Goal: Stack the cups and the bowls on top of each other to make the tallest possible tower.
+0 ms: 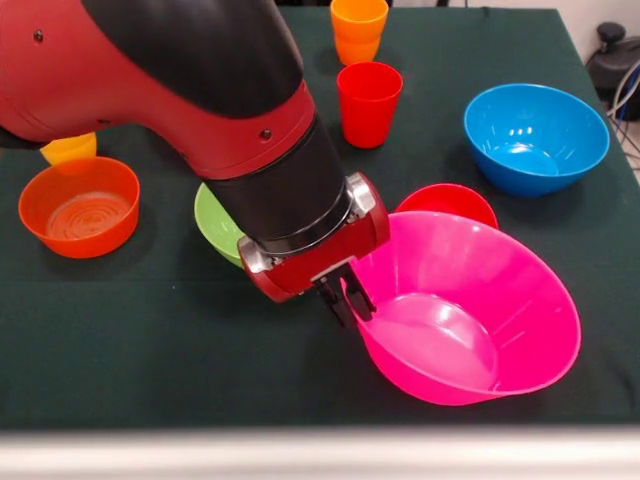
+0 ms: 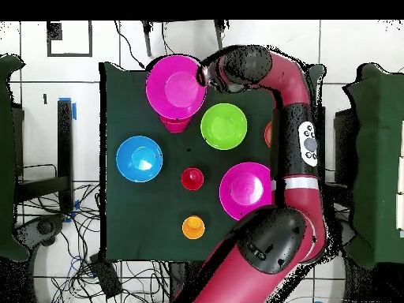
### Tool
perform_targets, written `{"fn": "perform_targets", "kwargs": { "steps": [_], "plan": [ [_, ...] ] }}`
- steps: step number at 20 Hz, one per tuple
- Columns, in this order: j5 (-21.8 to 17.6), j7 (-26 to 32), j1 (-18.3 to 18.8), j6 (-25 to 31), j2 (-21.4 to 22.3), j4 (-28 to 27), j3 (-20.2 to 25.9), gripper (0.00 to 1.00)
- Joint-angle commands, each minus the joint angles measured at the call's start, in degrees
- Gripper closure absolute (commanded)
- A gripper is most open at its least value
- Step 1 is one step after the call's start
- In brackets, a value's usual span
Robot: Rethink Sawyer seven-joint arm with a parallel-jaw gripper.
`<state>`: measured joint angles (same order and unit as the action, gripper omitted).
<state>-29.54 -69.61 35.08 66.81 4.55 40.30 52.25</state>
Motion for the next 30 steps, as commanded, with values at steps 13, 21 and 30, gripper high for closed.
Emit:
{"fn": "perform_targets", "kwargs": {
  "steps": [13, 21, 30],
  "plan": [
    [-2.89, 17.96, -1.30, 8.73, 2.11, -3.85, -2.59, 1.00],
    [0.01, 19.26, -1.09, 9.65, 2.75, -6.26, 1.46, 1.00],
    [-1.68, 19.61, -2.88, 11.78, 1.26, -12.36, 3.65, 1.00]
  ]
}}
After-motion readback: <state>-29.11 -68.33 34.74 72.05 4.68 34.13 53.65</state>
